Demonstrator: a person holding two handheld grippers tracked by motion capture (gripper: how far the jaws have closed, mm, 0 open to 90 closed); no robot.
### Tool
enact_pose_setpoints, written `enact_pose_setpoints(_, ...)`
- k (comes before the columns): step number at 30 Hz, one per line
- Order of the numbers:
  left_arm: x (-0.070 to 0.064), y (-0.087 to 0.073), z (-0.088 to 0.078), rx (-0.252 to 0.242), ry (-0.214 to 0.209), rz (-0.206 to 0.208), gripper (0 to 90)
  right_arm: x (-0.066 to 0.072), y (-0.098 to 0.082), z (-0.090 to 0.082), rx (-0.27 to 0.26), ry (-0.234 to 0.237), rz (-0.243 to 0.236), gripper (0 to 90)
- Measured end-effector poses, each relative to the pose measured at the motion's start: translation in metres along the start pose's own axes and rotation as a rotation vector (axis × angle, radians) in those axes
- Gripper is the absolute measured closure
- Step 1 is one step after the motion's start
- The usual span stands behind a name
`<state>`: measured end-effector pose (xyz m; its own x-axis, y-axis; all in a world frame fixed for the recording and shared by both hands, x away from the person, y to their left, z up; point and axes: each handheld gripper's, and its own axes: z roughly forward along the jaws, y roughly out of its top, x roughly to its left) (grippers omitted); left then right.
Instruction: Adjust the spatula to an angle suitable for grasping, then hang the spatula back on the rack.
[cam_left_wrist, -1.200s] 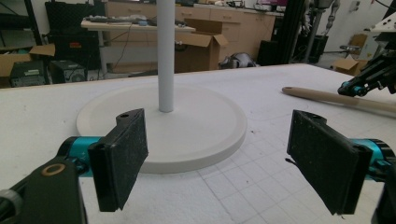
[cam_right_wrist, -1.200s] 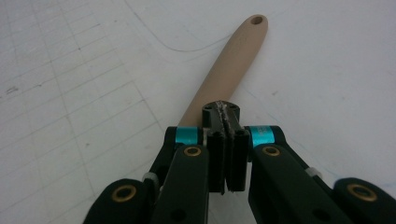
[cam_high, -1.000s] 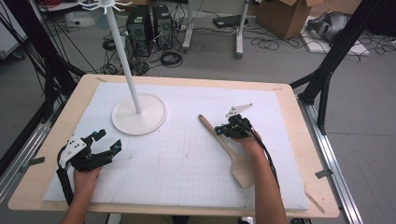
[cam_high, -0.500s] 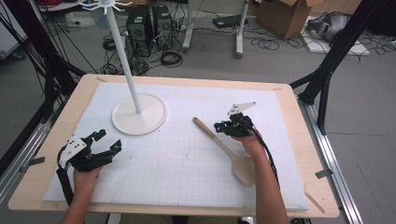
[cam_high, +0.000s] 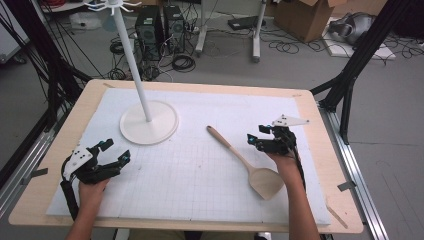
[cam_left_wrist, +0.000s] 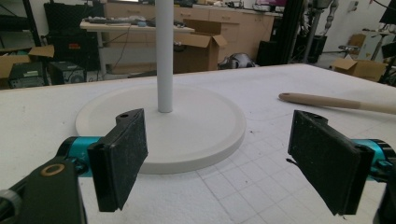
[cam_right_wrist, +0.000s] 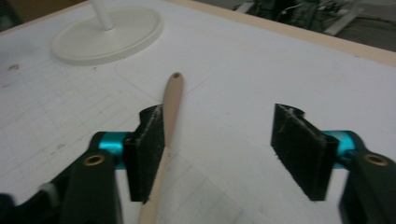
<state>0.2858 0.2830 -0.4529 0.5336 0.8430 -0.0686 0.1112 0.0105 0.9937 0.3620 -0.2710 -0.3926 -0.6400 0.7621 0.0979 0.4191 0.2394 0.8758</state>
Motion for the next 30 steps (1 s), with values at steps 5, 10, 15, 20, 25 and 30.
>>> enact_pose_setpoints(5,0.000,0.000,0.000,0.000,-0.001,-0.001,20.0,0.008,-0.027,-0.033,-0.055,-0.109,-0.004,19.9)
enact_pose_setpoints(10,0.000,0.000,0.000,-0.001,0.000,-0.002,20.0,0.013,-0.050,-0.056,-0.086,-0.165,-0.022,16.1)
enact_pose_setpoints(15,0.000,0.000,0.000,-0.001,0.003,0.001,20.0,0.014,-0.058,-0.065,-0.097,-0.193,-0.020,16.2)
enact_pose_setpoints(20,0.000,0.000,0.000,0.000,0.004,0.002,20.0,0.015,-0.060,-0.071,-0.126,-0.191,-0.023,16.2)
enact_pose_setpoints(25,0.000,0.000,-0.001,-0.001,0.004,0.005,20.0,0.019,-0.057,-0.073,-0.136,-0.171,-0.006,16.1)
enact_pose_setpoints(30,0.000,0.000,-0.001,-0.001,0.003,0.003,19.9,0.027,-0.049,-0.072,-0.140,-0.176,-0.014,16.1)
